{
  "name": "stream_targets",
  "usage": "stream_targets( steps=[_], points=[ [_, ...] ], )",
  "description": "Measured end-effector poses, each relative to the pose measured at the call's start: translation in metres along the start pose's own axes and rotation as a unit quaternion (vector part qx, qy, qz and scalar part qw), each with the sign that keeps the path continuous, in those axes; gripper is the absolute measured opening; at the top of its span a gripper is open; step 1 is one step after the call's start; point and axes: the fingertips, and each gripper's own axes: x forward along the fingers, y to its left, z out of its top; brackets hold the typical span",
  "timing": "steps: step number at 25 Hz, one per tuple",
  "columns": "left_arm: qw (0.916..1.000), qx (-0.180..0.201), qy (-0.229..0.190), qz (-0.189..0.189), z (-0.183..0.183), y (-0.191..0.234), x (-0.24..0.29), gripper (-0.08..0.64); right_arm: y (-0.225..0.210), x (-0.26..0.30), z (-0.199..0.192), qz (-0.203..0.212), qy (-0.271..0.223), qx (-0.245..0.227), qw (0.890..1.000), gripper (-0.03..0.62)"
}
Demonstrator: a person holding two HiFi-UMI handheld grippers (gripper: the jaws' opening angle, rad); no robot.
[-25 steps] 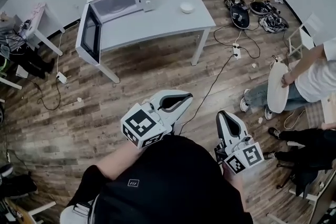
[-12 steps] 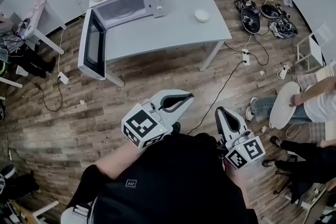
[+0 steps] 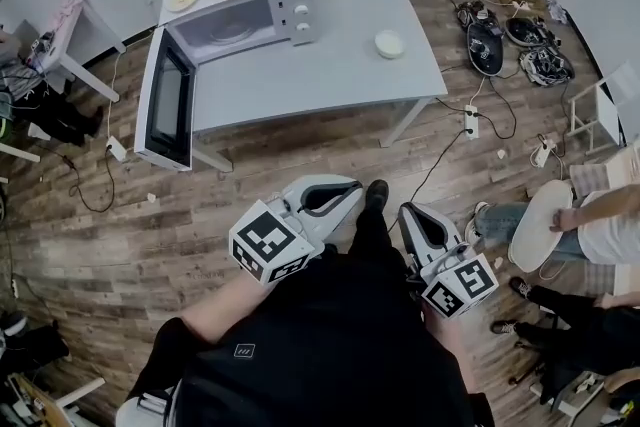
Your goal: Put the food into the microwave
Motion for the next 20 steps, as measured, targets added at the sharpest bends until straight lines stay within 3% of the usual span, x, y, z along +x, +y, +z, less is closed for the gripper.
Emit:
stream_targets(
  steps=[8,20],
  points=[
    [0.9985,-0.006,-0.022,0.049,0.040,0.064,0.063,0.009,-0.074,0.059,0.038,0.048,0.013,-0.003,0.999,0.017],
    [0.9931,-0.017,0.001,0.116,0.077,0.144,0.170,0.009,-0.201,0.111,0.081,0.097,0.049,-0.023,0.994,0.017]
  ],
)
